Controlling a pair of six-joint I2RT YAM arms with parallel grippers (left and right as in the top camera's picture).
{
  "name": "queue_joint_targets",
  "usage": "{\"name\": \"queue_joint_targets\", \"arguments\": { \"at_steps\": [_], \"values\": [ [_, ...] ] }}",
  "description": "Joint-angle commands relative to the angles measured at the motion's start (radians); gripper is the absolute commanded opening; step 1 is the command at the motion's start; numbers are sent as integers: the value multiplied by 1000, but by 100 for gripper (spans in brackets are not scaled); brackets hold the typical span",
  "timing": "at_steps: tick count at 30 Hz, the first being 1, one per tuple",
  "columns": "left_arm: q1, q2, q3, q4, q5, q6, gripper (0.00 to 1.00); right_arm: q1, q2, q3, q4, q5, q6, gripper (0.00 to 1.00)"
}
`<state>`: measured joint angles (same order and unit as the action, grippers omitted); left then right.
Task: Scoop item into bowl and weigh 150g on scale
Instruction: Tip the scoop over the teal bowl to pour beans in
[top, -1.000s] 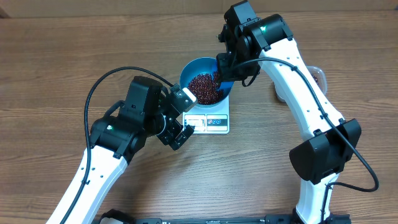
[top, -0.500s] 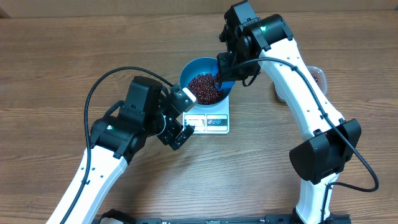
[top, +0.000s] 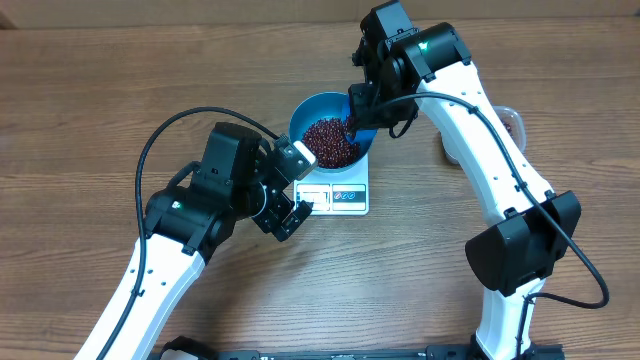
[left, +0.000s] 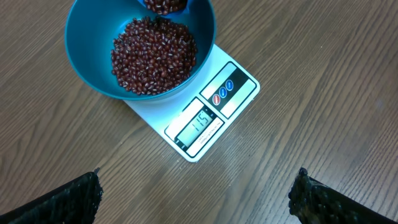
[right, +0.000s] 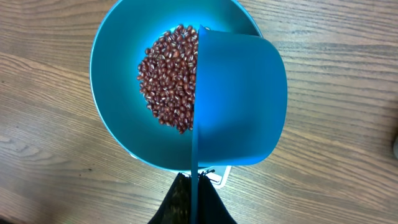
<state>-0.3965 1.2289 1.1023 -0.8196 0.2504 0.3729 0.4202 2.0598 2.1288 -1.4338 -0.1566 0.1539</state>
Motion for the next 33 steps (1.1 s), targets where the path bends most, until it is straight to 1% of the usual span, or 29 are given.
{"name": "queue_joint_targets", "arguments": {
  "at_steps": [1,9,15,25,33],
  "values": [
    [5,0,6,1,1,-7,99,15,-50,34,14,-1,3,4],
    [5,0,6,1,1,-6,99,64,-50,34,17,7,3,4],
    [5,0,6,1,1,-7,100,101,-50,34,11,95,3,4],
    [5,0,6,1,1,-7,99,104,-50,34,12,97,3,4],
    [5,0,6,1,1,-6,100,105,-50,34,11,138,3,4]
  ]
}}
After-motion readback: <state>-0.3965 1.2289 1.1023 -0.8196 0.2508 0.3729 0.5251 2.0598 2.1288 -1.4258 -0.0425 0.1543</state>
